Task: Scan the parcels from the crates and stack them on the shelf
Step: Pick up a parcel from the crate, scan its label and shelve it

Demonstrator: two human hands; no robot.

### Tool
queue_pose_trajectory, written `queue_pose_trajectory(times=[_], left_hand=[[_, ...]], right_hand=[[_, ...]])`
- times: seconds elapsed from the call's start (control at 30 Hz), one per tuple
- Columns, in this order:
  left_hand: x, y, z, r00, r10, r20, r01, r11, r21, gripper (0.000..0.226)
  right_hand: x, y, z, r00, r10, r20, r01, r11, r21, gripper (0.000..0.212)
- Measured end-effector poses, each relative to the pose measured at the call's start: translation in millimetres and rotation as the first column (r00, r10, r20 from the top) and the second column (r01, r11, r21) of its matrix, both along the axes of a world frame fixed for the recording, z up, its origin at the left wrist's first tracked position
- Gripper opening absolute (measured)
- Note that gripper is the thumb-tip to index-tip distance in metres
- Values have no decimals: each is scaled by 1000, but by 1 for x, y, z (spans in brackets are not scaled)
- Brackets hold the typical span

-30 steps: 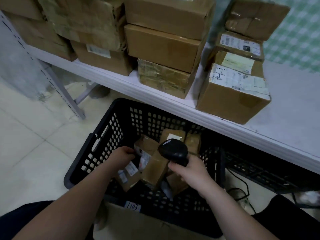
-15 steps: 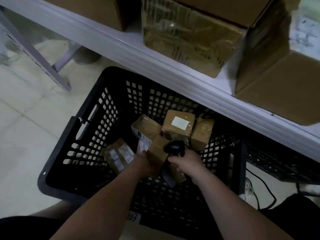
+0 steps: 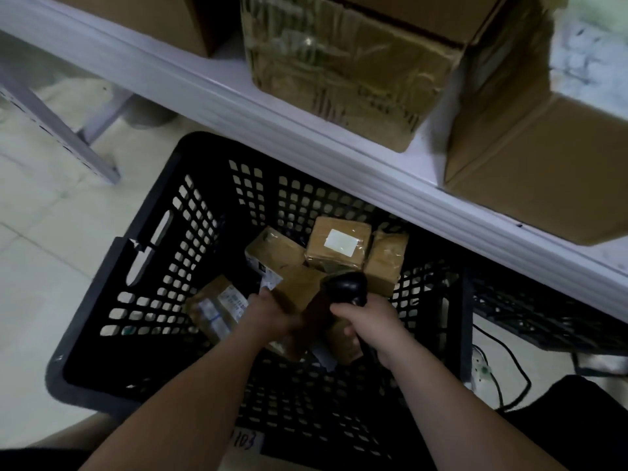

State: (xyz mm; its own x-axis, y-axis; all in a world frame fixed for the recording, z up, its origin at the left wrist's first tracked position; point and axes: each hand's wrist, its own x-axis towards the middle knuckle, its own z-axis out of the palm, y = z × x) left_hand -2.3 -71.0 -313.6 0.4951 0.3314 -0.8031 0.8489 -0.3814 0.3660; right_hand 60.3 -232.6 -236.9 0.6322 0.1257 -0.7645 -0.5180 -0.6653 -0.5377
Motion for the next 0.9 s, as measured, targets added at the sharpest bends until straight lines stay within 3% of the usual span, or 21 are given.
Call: queue_pose_trajectory(times=[0.13,0.3,0.43,0.57,0.67,0.9], left_hand=[[-12,30,51,971,217,96,-203,969,-139,103],[-31,43,115,896,411,170,-337,876,-344,49],[-49,33,172,863,450,231,-317,837,-446,37],[-61,19,216,816,486,314,-267,798,-540,55],[-66,7,245,776,498,386,-211,783,-585,32],[-63,-24,296,714,383,586,-37,856,-515,26]], right_hand=[[-6,-6,27,995,-93,30,89,991,99,8],[-23,-19,68,980,-190,57,171,955,241,5],[-38,-33,103,959,-277,60,233,891,390,10],[-49,-49,134,918,-383,104,287,821,493,16],[-55,-64,155,872,-469,138,328,771,545,19],[-63,-100,207,784,-600,162,352,643,680,30]])
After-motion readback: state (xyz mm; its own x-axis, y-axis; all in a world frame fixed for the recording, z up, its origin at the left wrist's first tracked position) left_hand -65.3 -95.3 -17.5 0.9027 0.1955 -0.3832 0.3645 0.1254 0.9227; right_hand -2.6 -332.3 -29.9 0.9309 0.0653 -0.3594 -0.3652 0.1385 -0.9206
